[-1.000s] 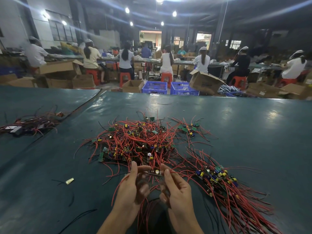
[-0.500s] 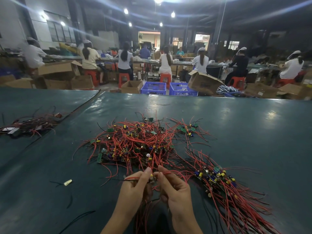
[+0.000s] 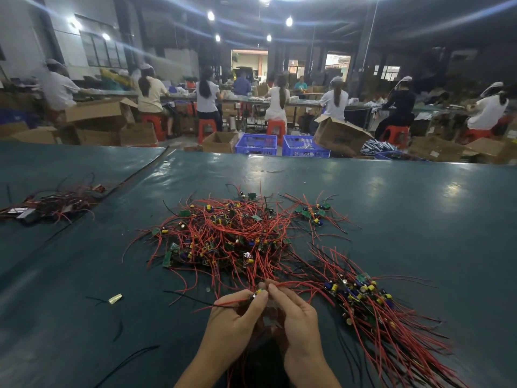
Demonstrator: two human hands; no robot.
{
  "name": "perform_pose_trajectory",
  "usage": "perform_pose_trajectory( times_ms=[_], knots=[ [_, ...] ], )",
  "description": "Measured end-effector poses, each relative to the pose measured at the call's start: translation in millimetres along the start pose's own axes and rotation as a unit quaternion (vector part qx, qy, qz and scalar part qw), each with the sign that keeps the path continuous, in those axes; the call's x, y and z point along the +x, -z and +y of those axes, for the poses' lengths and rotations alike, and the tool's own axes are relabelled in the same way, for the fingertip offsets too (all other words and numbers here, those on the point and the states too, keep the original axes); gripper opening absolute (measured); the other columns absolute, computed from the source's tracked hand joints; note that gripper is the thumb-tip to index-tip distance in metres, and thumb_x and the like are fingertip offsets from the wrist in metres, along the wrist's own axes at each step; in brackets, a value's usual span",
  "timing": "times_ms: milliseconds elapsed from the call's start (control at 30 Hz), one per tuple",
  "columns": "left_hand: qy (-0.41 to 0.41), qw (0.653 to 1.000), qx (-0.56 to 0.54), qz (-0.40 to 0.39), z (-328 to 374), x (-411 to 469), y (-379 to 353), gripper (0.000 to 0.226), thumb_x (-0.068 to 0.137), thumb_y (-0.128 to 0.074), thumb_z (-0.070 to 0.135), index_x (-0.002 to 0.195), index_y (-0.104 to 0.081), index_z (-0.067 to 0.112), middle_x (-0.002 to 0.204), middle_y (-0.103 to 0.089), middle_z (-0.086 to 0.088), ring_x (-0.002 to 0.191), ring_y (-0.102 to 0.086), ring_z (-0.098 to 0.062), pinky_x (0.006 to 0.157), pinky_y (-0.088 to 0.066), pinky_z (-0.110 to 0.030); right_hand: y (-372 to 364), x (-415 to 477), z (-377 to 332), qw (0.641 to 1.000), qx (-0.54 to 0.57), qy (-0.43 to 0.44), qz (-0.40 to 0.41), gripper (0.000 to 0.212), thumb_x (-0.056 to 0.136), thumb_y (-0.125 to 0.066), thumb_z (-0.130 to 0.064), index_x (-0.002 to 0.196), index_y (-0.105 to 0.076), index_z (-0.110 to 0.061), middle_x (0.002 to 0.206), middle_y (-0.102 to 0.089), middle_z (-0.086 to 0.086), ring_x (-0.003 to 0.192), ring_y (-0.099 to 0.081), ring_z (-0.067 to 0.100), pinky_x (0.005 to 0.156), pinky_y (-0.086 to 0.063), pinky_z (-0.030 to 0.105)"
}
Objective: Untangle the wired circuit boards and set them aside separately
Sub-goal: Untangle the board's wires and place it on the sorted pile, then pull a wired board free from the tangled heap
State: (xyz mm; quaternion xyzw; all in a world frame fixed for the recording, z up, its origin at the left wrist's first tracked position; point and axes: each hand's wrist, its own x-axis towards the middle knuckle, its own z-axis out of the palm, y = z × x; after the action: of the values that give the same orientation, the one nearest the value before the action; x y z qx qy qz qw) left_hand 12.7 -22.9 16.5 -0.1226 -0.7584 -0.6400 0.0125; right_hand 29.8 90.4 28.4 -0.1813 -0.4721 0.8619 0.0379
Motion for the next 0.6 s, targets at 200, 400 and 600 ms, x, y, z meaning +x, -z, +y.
perform_pose_trajectory(
  times_ms=[200, 400, 600],
  knots=[
    [0.007, 1.0, -0.02, -0.011, -2.3, 0.2, -1.9, 0.038, 0.091, -0.062, 0.025, 0.053, -0.064, 0.021, 0.048, -0.058, -0.002, 0.048, -0.055, -0.011, 0.053, -0.042, -0.021, 2.2, 5.3, -4.6, 0.997, 0.049, -0.032, 0.049, 0.014, 0.088, -0.065, -0.002, 0.083, -0.078, -0.003, 0.088, -0.076, 0.016, 0.054, -0.057, 0.017, 0.054, -0.048, 0.028],
    [0.003, 0.999, -0.033, -0.009, 2.6, -0.7, 4.3, 0.044, 0.091, -0.061, 0.023, 0.047, -0.058, 0.017, 0.042, -0.052, -0.005, 0.039, -0.046, -0.013, 0.046, -0.038, -0.021, 21.2, 18.8, -17.4, 0.991, 0.055, 0.059, 0.104, 0.019, 0.091, -0.062, -0.002, 0.107, -0.07, -0.01, 0.091, -0.077, 0.009, 0.044, -0.053, 0.006, 0.033, -0.031, 0.016],
    [0.0, 0.997, -0.07, 0.027, 7.3, 2.0, 12.1, 0.044, 0.089, -0.061, 0.019, 0.047, -0.058, 0.007, 0.044, -0.054, -0.007, 0.039, -0.049, -0.016, 0.048, -0.041, -0.023, 16.0, 16.0, -14.3, 0.99, 0.087, 0.087, 0.062, 0.024, 0.097, -0.056, -0.006, 0.11, -0.07, -0.02, 0.095, -0.077, 0.01, 0.079, -0.074, 0.015, 0.05, -0.054, 0.025]
  ],
)
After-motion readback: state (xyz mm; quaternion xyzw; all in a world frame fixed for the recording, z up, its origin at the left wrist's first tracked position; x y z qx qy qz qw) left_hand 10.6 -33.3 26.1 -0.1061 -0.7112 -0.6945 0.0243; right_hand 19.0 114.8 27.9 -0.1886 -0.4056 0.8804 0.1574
